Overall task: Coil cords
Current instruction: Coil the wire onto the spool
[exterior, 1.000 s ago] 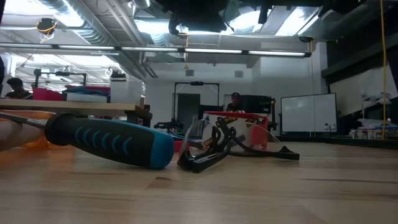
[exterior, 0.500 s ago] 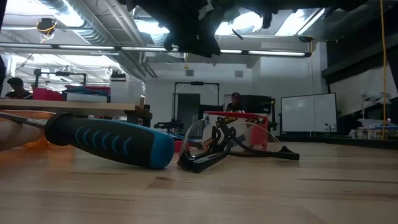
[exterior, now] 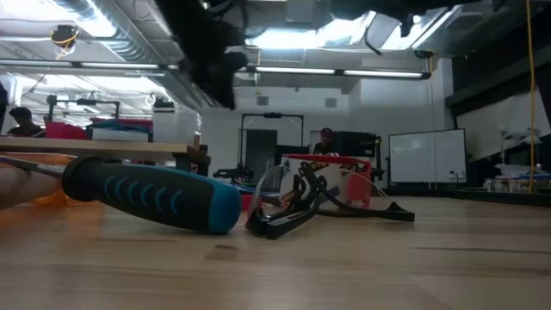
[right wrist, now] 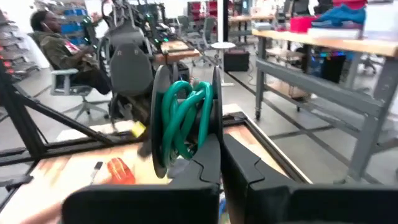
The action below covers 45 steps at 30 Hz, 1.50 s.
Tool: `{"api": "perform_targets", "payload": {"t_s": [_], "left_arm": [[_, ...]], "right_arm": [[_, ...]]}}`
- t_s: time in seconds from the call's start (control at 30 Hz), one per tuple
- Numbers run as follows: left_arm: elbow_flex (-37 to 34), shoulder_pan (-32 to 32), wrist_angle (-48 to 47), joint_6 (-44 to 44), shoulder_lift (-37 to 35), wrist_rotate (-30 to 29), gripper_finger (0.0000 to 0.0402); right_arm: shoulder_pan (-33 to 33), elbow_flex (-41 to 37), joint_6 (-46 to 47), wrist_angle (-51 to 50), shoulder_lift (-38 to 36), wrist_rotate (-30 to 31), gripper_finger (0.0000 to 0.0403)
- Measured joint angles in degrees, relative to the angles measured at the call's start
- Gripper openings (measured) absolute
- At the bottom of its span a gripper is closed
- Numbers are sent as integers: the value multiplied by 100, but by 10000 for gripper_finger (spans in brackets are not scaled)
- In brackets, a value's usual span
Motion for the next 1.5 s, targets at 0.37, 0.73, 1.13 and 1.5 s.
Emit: {"api": "perform_targets", "payload": {"t_s": [0.37,0.73,1.13,1.5], "left_arm": [[-1797,-210,1297,-968,-1033,45,127],[-3212,-744,7901,111,-577,976,127],[-2983,-788,9164,635,65,959,127],[-2533,-786,9453,2017,487,948,127]], "right_arm": [[-55,1,96,-1199,-432,59,2],[-55,-415,514,98,124,-529,2],[-50,-520,1250,3448,1698,-1441,2],[-48,-524,2160,5239,2653,-1792,2]]}}
